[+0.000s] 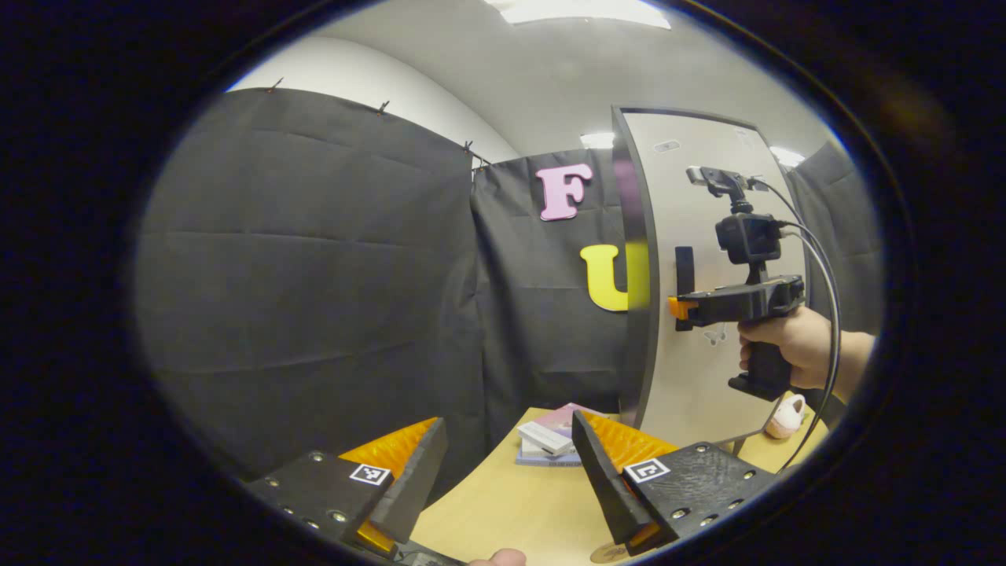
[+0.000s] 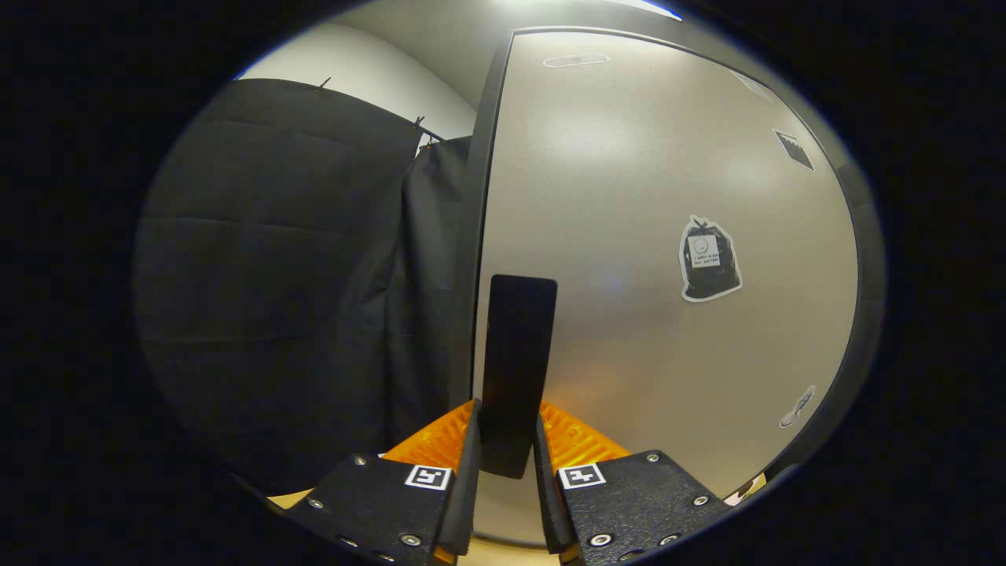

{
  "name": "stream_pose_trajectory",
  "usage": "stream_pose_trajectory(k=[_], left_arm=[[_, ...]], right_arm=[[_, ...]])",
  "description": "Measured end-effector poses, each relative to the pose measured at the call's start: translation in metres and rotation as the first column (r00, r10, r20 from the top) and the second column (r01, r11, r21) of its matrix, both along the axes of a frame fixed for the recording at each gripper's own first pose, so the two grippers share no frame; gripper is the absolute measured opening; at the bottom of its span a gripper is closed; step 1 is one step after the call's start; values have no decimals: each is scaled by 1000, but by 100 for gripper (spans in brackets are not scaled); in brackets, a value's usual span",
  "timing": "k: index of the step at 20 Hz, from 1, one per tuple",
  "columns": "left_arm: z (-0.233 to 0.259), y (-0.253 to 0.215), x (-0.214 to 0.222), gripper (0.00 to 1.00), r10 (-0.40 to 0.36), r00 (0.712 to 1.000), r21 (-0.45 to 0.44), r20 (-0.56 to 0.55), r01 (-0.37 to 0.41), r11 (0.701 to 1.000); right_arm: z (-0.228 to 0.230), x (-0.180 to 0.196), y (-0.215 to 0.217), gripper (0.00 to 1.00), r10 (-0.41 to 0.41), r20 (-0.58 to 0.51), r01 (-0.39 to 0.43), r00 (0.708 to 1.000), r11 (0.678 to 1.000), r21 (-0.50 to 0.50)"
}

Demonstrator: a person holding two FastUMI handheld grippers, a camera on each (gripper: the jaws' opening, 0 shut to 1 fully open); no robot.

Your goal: Open the cabinet door with the right hand, grasp the bottle in the cabinet with the left hand and place it on the coaster, then close the cabinet door with the right hand.

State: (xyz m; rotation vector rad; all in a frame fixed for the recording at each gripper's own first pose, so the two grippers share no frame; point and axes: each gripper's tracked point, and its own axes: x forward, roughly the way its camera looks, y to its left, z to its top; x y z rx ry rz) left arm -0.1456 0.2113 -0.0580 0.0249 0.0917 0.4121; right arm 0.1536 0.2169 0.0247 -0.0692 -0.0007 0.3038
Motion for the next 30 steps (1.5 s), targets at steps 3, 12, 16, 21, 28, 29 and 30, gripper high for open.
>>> stream_pose_trajectory(k=[3, 12, 16, 21, 28, 29, 30], left_arm=[[-2, 0, 2, 91, -12, 1000, -10, -2, 12, 1000], [-9, -6, 20, 87, -97, 995, -47, 4, 97, 994], [-10, -18, 15, 92, -156, 988, -43, 6, 156, 987], [-13, -30, 18, 96, -226, 974, -59, 7, 226, 972], [-21, -52, 52, 87, -325, 945, -82, 19, 326, 942], [-25, -55, 59, 87, -333, 943, -90, 12, 332, 939], [-27, -60, 66, 87, -340, 940, -96, 6, 339, 936]], right_arm=[[1, -2, 0, 27, 14, -8, -14, 1000, 1000, 2], [1, -22, 0, 23, 93, -22, -94, 995, 995, -17], [2, -34, -2, 23, 108, -22, -108, 994, 994, -11], [1, -47, -7, 23, 104, -32, -104, 994, 995, 12], [1, -69, -17, 23, 173, -56, -174, 983, 985, -15], [1, -70, -18, 23, 179, -60, -181, 982, 983, -16], [1, -72, -20, 23, 185, -63, -186, 981, 982, -16]])
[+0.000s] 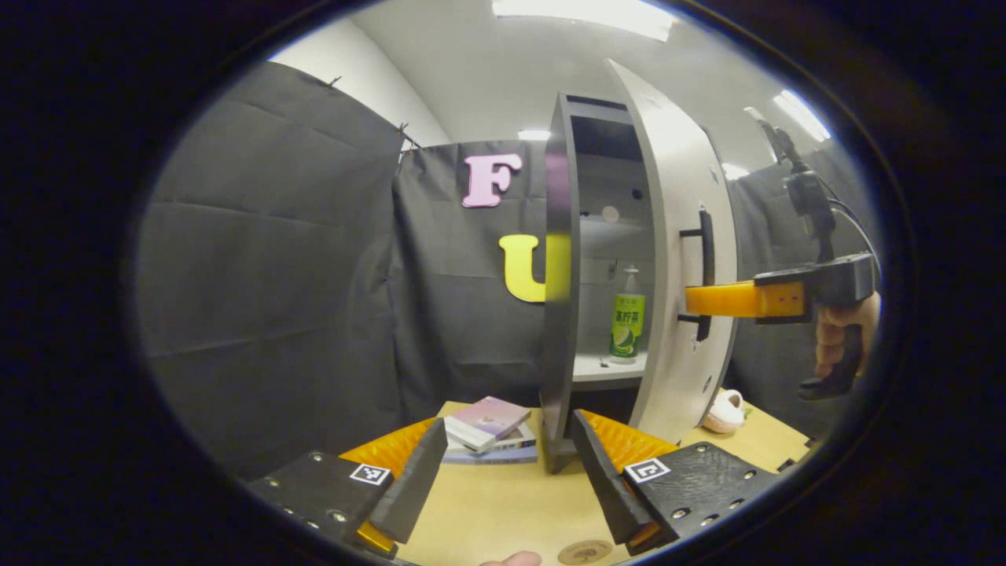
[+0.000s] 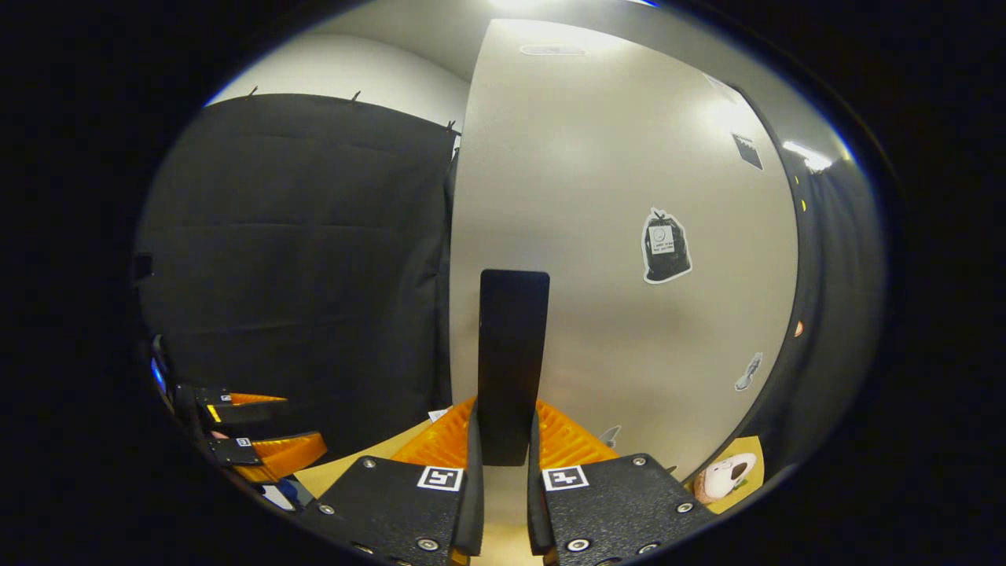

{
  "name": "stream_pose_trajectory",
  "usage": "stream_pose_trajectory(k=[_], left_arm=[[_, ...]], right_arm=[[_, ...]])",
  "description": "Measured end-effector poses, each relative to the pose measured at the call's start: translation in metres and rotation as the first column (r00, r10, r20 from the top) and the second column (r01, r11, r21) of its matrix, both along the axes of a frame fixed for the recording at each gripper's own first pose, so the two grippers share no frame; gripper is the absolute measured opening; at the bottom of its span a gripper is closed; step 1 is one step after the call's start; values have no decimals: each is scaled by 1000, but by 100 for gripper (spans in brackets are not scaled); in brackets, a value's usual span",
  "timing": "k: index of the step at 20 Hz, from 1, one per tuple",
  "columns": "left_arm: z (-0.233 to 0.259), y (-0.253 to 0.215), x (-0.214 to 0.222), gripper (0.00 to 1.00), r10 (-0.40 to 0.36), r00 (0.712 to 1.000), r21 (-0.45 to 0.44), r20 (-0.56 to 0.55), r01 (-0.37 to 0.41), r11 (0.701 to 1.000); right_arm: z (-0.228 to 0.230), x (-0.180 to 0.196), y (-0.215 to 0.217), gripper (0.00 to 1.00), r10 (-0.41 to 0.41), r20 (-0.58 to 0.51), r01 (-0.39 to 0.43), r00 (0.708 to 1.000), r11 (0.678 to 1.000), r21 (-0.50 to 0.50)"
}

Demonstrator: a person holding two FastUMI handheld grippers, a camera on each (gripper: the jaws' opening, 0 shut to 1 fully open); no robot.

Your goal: Open the cabinet door with the right hand, grasp the bottle in the cabinet with the left hand and place it on the coaster, then close the cabinet door with the right hand.

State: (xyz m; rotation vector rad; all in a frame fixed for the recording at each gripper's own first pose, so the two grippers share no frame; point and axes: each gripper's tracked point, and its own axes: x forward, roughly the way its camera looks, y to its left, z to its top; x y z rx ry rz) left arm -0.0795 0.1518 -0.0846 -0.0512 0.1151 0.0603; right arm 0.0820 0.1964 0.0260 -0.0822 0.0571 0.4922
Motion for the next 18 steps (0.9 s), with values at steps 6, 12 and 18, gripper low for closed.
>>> stream_pose_trajectory(k=[6, 12, 18], left_arm=[[11, -35, 35, 96, -58, 998, 43, 10, 58, 997], [16, -88, 69, 92, -138, 990, 56, 8, 138, 989], [24, -157, 104, 96, -212, 977, 41, 10, 211, 977]], right_arm=[[-1, -14, -15, 23, 68, -20, -68, 997, 998, -2], [-1, -28, -35, 23, 99, -42, -100, 994, 995, -10], [-1, -38, -67, 23, -13, -25, 12, 1000, 999, -46]])
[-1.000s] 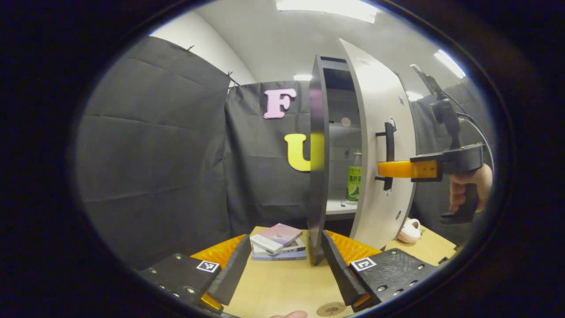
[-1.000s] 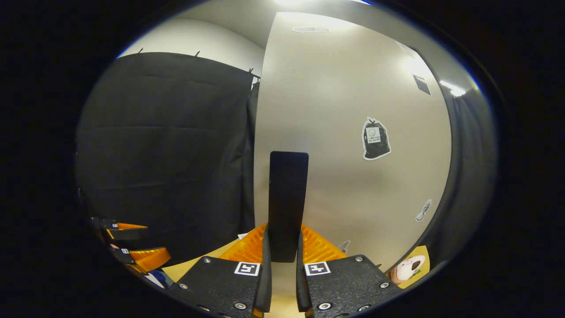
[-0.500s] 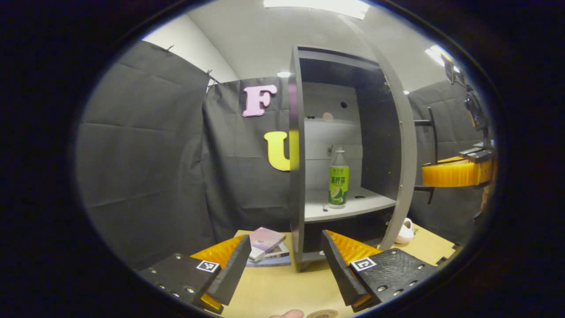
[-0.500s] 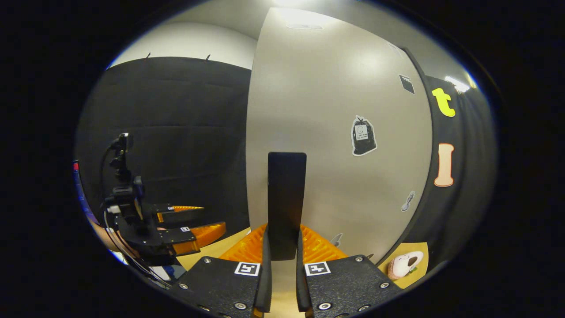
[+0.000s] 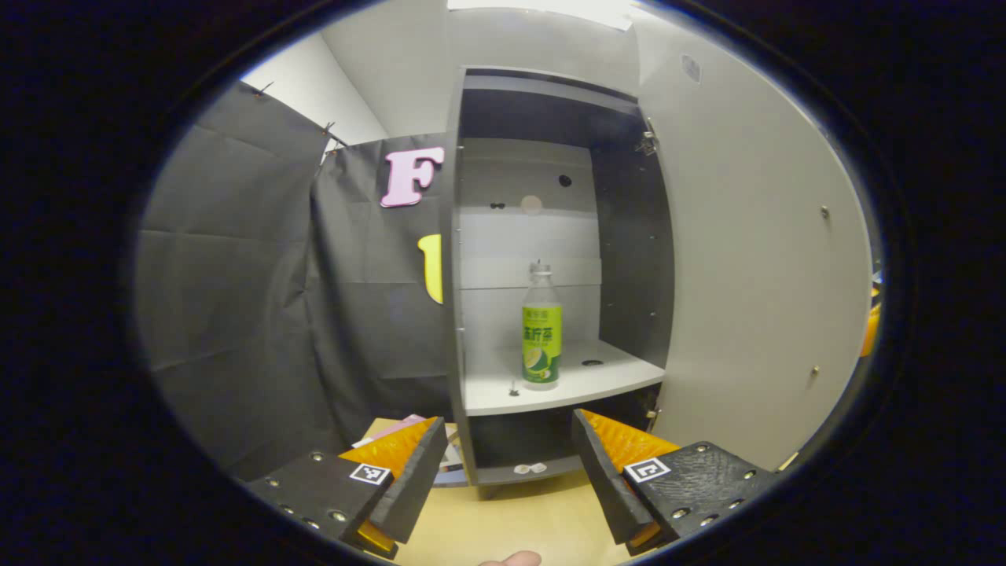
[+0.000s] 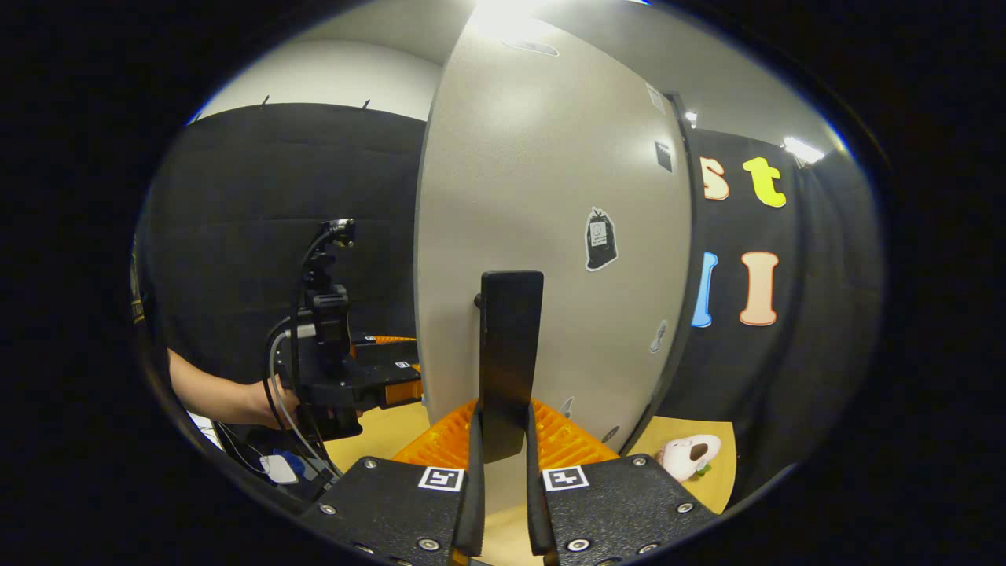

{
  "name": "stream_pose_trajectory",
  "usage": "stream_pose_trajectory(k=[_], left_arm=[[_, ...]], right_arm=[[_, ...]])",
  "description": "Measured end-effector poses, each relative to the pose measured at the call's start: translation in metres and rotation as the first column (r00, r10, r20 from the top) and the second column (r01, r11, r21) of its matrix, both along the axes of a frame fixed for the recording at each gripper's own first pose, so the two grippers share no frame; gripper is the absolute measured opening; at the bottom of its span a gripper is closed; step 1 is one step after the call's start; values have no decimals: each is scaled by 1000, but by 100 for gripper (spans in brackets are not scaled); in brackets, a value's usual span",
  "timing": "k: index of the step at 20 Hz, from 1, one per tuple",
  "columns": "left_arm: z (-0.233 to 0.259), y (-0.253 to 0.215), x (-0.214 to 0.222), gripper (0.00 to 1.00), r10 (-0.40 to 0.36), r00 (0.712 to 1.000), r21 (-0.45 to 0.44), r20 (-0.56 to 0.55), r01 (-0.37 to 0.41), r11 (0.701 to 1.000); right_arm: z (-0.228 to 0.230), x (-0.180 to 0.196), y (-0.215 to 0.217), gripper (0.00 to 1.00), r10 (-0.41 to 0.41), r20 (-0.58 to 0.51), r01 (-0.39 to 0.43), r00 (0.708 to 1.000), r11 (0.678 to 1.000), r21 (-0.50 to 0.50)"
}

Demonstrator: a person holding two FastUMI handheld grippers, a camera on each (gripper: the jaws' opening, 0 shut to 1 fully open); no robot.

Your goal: Open the cabinet door with the right hand, grasp the bottle in the cabinet with the left hand and place it on the coaster, then close the cabinet door with the right hand.

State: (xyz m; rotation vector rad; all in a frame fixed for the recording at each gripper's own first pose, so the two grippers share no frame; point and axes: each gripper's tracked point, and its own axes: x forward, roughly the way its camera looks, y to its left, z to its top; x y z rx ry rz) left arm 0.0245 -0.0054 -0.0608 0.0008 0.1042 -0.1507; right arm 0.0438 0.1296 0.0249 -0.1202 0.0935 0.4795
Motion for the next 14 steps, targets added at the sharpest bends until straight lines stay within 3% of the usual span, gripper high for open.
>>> stream_pose_trajectory(k=[4, 8, 9, 10, 13, 14], left_arm=[[3, -36, 19, 96, -22, 1000, 29, -3, 22, 999], [12, -70, 36, 92, -59, 998, 73, 30, 57, 996], [12, -75, 39, 87, -58, 998, 84, 31, 55, 995], [11, -79, 43, 92, -52, 998, 94, 30, 48, 994], [11, -85, 54, 87, -24, 999, 119, 29, 21, 993], [9, -85, 63, 92, -18, 999, 121, 32, 14, 993]], right_arm=[[3, 5, -27, 22, -165, 37, 166, 986, 986, -9], [4, -2, -59, 18, -331, 89, 334, 939, 942, -21], [5, -4, -62, 17, -352, 89, 354, 932, 935, -11], [6, -9, -64, 17, -367, 85, 368, 926, 930, 3], [12, -21, -71, 14, -394, 67, 391, 917, 919, 55], [15, -30, -76, 14, -411, 60, 406, 910, 911, 78]])
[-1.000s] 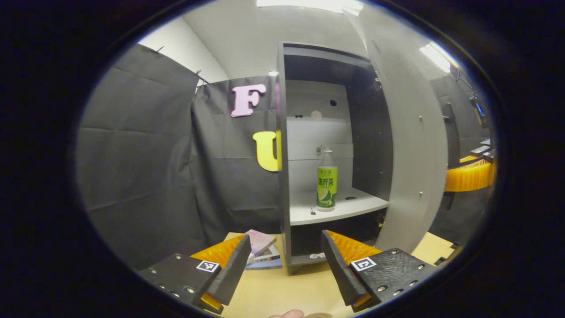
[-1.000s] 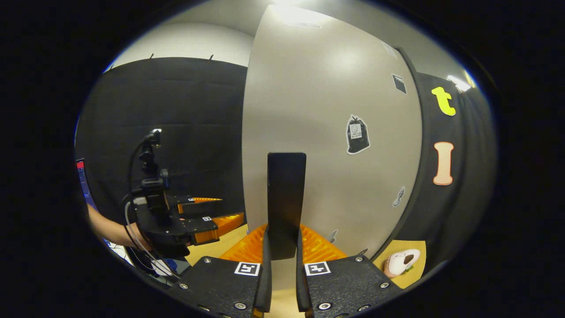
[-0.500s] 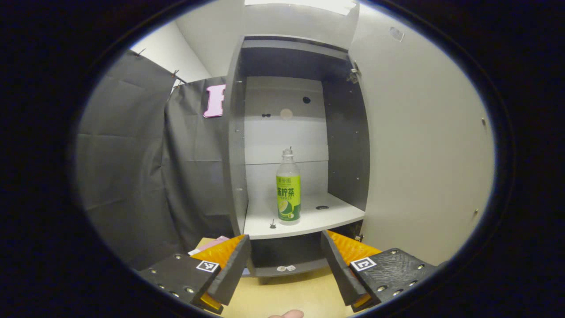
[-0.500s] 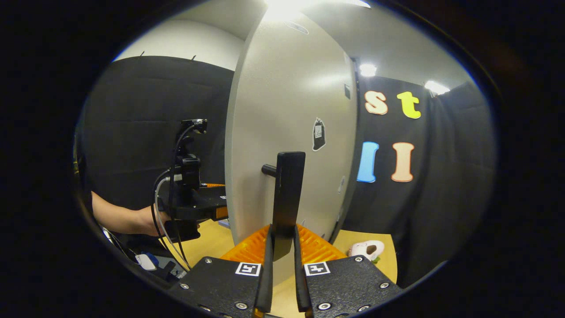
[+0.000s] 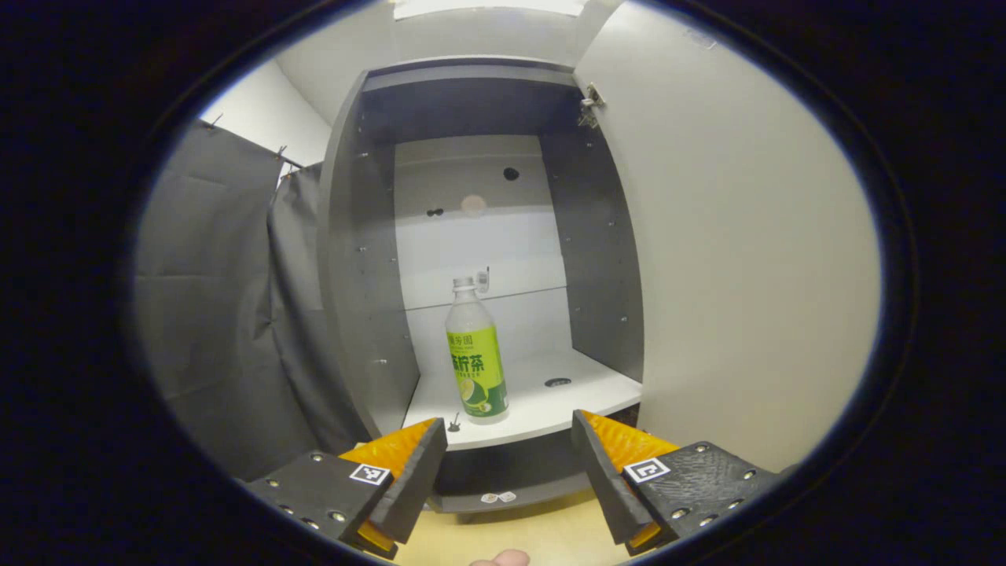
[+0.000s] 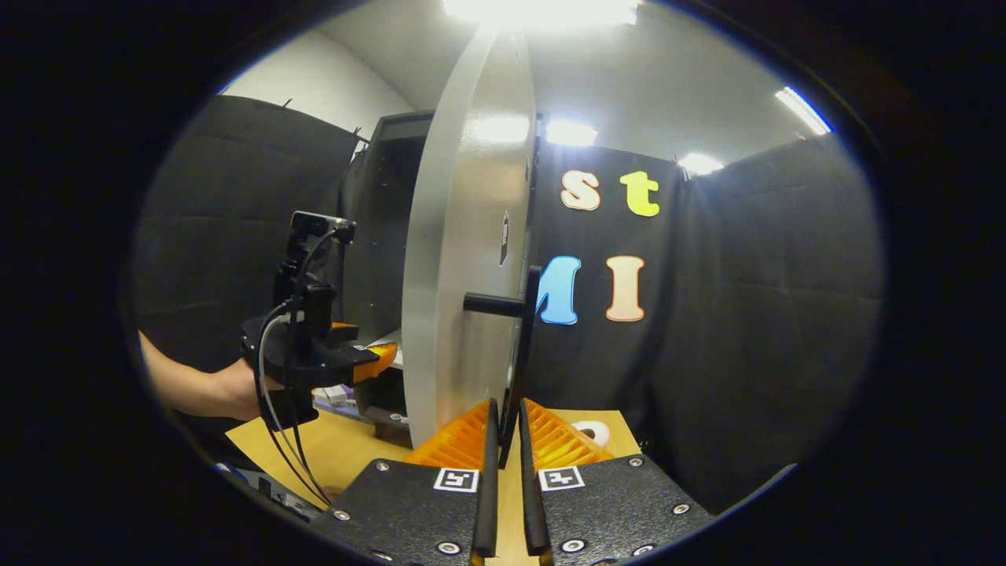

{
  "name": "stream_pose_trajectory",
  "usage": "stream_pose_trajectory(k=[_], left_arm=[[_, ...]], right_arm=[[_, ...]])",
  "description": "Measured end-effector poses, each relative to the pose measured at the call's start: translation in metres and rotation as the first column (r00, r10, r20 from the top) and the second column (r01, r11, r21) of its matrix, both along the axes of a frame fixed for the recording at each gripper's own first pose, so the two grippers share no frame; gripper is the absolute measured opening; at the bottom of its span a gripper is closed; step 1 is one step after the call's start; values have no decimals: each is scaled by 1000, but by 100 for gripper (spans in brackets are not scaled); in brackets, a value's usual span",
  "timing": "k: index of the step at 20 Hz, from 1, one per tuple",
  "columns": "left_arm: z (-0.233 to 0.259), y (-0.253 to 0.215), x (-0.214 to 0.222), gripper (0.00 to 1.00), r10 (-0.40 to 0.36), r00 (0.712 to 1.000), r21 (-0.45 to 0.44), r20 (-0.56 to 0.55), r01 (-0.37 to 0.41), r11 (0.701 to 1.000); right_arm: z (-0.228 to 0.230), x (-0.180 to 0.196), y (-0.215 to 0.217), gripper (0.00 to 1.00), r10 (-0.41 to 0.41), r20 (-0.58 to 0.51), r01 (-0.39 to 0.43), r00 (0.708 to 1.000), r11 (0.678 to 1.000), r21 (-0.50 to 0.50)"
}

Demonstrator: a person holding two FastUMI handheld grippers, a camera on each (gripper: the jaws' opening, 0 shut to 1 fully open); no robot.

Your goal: Open the cabinet door with the right hand, grasp the bottle in the cabinet with the left hand and place it on the coaster, then close the cabinet door with the right hand.

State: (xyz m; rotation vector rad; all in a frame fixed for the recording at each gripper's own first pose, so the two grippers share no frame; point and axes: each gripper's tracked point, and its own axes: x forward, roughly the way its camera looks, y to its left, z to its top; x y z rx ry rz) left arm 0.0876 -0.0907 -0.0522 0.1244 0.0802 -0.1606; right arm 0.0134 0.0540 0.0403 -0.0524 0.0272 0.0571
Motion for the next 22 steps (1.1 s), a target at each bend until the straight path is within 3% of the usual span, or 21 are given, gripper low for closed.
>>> stream_pose_trajectory(k=[2, 4, 5, 6, 7, 8, 9, 10, 12, 14, 17, 18, 19, 22], left_arm=[[-5, 2, 13, 92, 15, 1000, 1, 7, -15, 1000], [-6, 5, 26, 92, 34, 999, -2, 17, -34, 999], [-6, 4, 32, 92, 37, 999, -2, 24, -37, 999], [-5, 5, 38, 92, 39, 999, 1, 35, -39, 999], [-5, 5, 44, 87, 41, 998, 9, 41, -41, 999], [-5, 5, 51, 96, 47, 998, 17, 44, -47, 999], [-6, 6, 59, 96, 53, 998, 18, 43, -54, 998], [-7, 6, 66, 92, 57, 998, 9, 40, -57, 998], [-11, 8, 83, 96, 77, 996, -2, 34, -77, 997], [-18, 9, 102, 92, 90, 996, 2, 24, -90, 996], [-20, 14, 127, 92, 112, 993, -10, 32, -112, 994], [-20, 14, 138, 96, 111, 993, -7, 37, -111, 994], [-18, 16, 148, 87, 116, 992, 2, 43, -116, 993], [-17, 13, 175, 96, 112, 993, 15, 47, -113, 993]], right_arm=[[8, -16, -12, 14, -31, 10, 30, 999, 997, 73], [5, -31, -23, 33, -49, 2, 48, 999, 985, 166], [2, -35, -27, 54, -59, -3, 58, 998, 977, 203], [-2, -38, -33, 62, -76, -6, 76, 997, 969, 233], [-2, -42, -38, 77, -87, -2, 85, 996, 964, 253], [-3, -50, -43, 83, -100, 5, 95, 995, 961, 258], [-3, -58, -48, 87, -115, 18, 107, 993, 963, 249], [-4, -67, -52, 88, -130, 31, 119, 991, 967, 226], [-3, -81, -57, 89, -153, 60, 141, 986, 974, 177], [-2, -95, -49, 89, -151, 71, 136, 986, 973, 185], [-5, -112, -46, 93, -159, 67, 145, 985, 973, 182], [-5, -117, -47, 93, -166, 76, 152, 983, 974, 168], [-8, -122, -48, 94, -171, 76, 158, 982, 976, 151], [-11, -145, -40, 94, -162, 78, 151, 984, 980, 128]])
